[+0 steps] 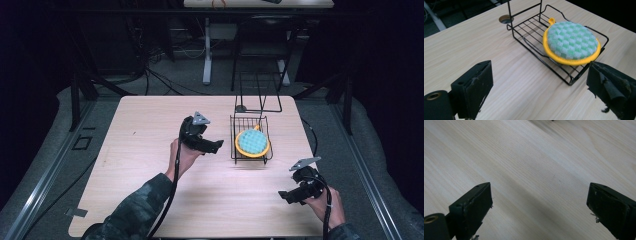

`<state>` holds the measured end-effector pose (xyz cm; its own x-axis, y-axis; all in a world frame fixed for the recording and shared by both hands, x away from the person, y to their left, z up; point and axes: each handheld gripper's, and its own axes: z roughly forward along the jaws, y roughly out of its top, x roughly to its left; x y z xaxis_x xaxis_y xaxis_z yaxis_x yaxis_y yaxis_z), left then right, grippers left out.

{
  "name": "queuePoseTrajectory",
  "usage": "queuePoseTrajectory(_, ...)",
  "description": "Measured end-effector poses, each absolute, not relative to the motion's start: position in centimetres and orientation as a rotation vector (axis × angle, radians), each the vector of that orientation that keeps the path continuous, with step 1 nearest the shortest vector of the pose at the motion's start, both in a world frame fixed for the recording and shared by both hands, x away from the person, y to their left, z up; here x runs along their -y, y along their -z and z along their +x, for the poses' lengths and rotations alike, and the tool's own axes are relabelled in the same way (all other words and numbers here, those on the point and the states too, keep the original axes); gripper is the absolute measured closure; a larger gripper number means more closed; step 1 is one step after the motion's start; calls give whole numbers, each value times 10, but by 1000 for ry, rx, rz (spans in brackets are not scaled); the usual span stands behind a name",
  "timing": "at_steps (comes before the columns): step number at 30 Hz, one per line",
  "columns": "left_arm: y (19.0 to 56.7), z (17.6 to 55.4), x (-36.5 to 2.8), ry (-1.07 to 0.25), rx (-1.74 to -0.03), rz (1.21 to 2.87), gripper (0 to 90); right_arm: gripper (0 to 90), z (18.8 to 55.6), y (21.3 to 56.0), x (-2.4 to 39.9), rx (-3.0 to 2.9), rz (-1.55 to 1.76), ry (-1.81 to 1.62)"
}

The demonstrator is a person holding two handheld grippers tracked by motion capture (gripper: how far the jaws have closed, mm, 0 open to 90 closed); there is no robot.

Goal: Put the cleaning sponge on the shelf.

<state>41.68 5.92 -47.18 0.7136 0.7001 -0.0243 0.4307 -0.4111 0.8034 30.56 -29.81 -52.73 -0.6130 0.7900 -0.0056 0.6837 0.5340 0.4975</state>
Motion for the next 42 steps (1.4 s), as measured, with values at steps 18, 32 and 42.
queuePoseTrajectory(18,487,380,-120,-422,-924,2153,0,63,304,527,297,-2532,1244,-670)
queuePoseTrajectory(32,508,349,-165,-374,-1002,2210,0,66,304,526,297,-2528,1244,-655)
queuePoseTrajectory(42,517,332,-188,-359,-1049,2233,0,68,304,526,298,-2506,1265,-661)
